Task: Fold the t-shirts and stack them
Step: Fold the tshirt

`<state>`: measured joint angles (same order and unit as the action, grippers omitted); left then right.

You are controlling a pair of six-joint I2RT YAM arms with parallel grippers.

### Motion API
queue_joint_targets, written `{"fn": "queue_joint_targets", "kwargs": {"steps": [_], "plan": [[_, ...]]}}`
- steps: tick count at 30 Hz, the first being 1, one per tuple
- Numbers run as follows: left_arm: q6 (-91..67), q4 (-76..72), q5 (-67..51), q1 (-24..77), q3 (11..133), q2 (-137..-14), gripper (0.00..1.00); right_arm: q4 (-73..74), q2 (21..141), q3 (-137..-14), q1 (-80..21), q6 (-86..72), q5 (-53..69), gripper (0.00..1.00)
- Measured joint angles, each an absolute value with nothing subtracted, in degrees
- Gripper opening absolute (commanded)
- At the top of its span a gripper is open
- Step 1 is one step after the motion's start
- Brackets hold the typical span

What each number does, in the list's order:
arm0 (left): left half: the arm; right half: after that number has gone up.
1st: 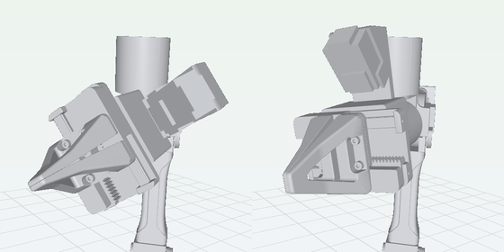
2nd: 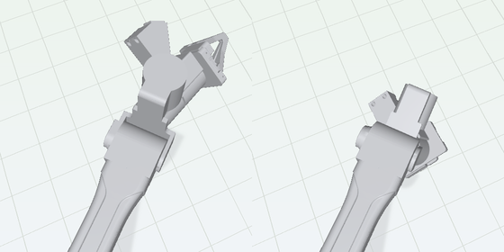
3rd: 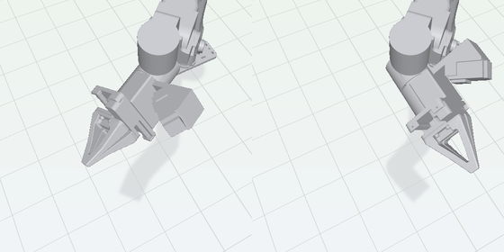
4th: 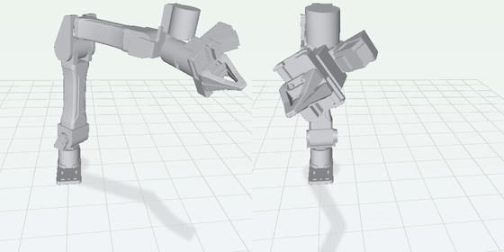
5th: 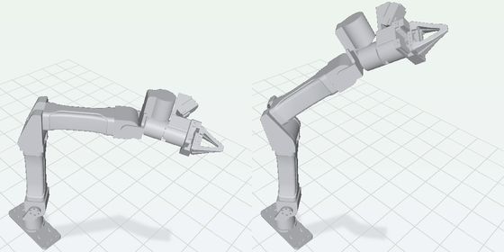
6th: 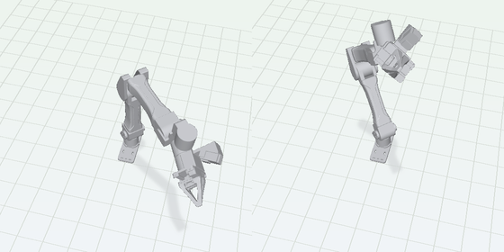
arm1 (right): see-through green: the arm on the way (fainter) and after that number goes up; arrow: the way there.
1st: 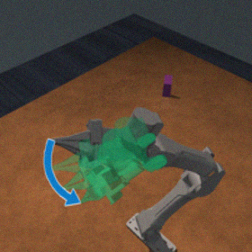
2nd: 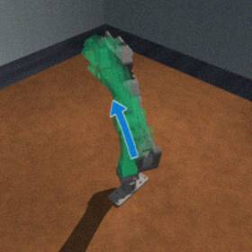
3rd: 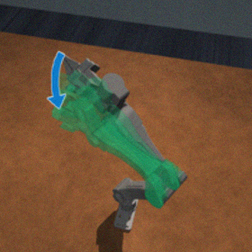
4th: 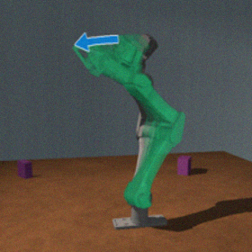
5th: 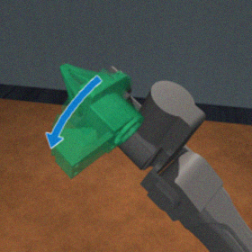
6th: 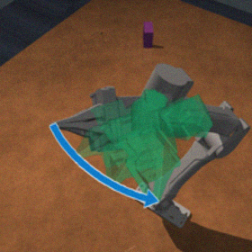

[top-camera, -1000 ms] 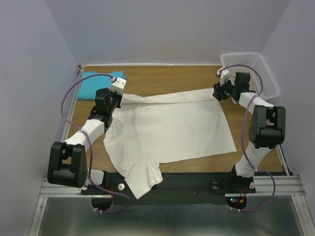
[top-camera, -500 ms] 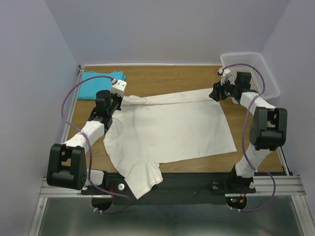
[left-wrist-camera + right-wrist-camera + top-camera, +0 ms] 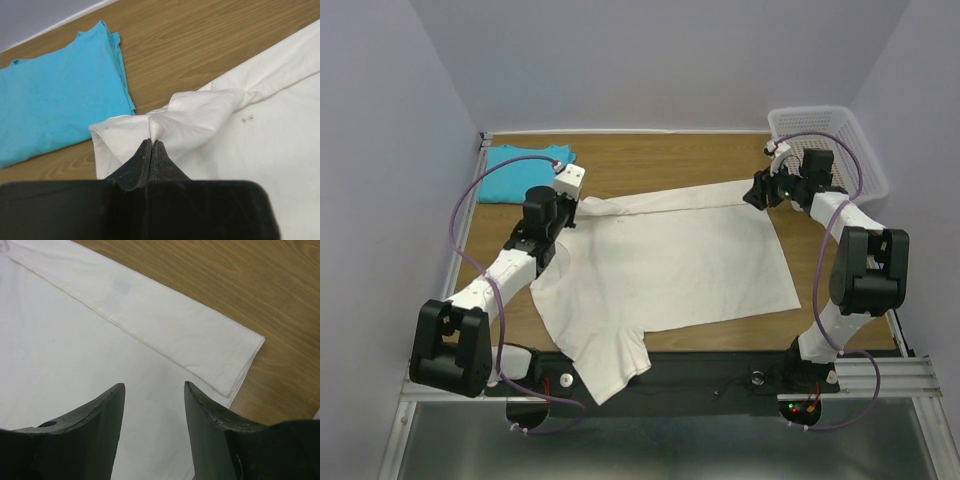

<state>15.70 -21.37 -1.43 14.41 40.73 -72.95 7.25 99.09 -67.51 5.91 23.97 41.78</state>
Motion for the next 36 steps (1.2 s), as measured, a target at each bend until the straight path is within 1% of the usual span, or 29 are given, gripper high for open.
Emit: {"fn": "queue_joint_targets", "kwargs": {"steps": [14,36], "plan": [[11.7,-16.0,3.8,18.7,40.9,-75.9,0.0,7.4,99.0,-66.5,5.9,23.7,42.1,0.57],[5.9,-12.2,4.6,20.3,43.8,-77.8,0.0,7.4,98.2,-64.8,5.9,23.5,42.5,0.57]]}}
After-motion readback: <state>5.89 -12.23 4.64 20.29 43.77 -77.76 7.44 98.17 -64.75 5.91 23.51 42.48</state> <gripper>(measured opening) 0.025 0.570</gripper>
